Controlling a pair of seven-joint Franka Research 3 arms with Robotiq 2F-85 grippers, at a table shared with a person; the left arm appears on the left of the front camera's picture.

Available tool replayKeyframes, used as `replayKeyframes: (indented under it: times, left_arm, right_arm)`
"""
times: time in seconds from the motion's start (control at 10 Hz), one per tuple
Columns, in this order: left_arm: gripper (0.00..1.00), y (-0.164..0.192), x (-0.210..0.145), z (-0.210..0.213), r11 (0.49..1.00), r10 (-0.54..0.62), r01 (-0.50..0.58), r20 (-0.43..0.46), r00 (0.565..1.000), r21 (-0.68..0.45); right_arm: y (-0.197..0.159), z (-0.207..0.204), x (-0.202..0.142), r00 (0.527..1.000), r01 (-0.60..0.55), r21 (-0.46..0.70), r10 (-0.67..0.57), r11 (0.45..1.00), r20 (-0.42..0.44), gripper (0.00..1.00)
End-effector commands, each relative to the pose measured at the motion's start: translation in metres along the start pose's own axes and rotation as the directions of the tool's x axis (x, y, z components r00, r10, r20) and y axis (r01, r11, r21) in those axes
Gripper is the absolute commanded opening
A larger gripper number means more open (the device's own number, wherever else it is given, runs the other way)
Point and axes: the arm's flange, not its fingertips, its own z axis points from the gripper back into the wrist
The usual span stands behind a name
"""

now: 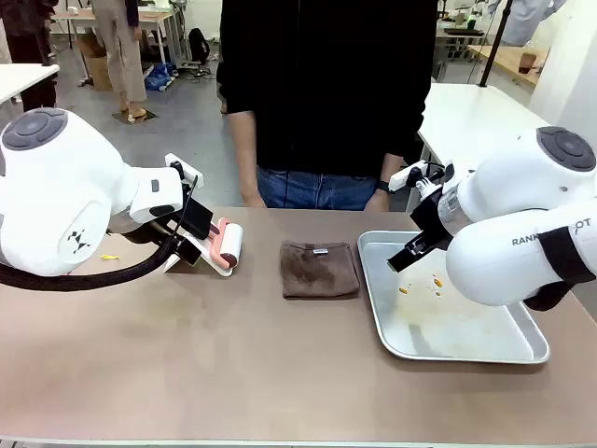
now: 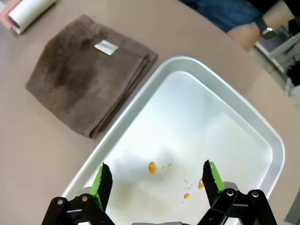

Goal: Clean the surface of the table.
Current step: Hold the Lint Roller with your left hand and the towel with your right hand.

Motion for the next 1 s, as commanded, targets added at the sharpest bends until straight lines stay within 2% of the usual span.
replayKeyframes:
  times: [0.0,0.9]
  left_arm:
    - [1.00,0.0000,0.0000,0.0000,1.000,0.000,0.000,0.000,1.000,0.000]
    - [1.00,0.0000,0.0000,0.0000,1.000,0.000,0.000,0.000,1.000,0.000]
  right_arm:
    - [0.0000,0.0001,0.0002,1.000,0.000,0.000,0.000,1.000,0.001,1.00]
    - [0.0000,0.0001,0.0002,1.000,0.000,0.000,0.000,1.000,0.001,1.00]
